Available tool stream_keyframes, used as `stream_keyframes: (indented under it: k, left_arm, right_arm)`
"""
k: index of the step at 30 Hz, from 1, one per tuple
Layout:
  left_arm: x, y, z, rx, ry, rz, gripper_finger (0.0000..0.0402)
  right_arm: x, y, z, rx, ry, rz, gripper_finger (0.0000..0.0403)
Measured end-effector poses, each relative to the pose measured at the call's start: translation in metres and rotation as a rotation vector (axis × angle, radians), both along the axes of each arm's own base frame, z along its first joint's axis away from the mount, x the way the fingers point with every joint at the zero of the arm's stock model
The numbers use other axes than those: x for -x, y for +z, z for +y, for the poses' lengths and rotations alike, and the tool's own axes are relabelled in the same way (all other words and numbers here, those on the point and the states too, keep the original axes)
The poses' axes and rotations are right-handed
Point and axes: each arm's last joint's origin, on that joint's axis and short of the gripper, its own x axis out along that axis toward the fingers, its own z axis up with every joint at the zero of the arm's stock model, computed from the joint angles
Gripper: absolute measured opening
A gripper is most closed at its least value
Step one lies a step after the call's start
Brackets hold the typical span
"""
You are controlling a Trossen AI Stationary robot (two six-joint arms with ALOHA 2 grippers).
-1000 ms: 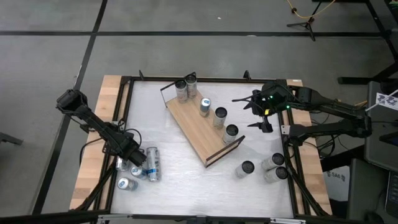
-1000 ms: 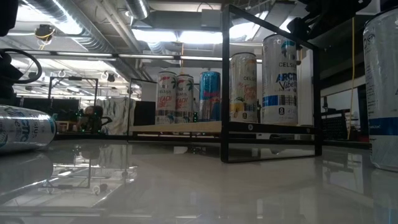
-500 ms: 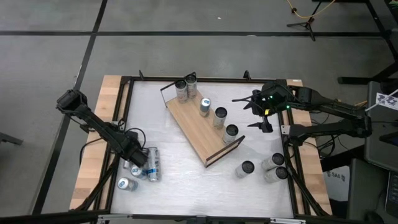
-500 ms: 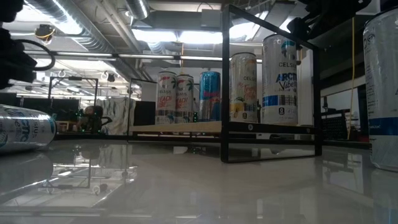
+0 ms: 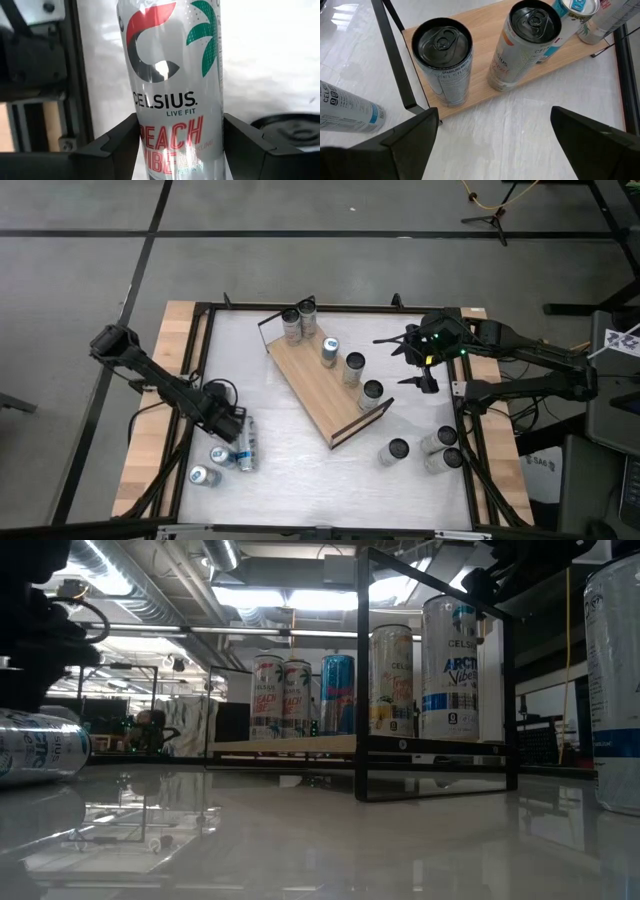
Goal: Place canned beverage on shelf
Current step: Put the white-pink soda can on the shelf and align with the other white-pink soda can
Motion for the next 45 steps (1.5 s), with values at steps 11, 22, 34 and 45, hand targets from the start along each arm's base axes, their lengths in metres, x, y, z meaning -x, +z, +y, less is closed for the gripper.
stream_keyframes:
  k: [11,22,34,45]
  left_arm:
    - [0.001,0.015,0.02,-0.23,0.012,-0.164,0.0225]
    - [-0.006,0.023,0.04,-0.579,-0.036,-0.294,0.0225]
    - [-0.037,0.023,0.054,-1.028,-0.149,-0.398,0.0225]
    - [-0.095,0.016,0.061,-1.246,-0.179,-0.311,0.0225]
  right_arm:
    - [0.0,0.0,0.0,0.0,0.0,0.0,0.0379]
    - [0.0,0.0,0.0,0.0,0.0,-0.001,0.0379]
    - [0.0,0.0,0.0,0.0,0.0,-0.001,0.0379]
    - [0.0,0.0,0.0,0.001,0.0,-0.002,0.0379]
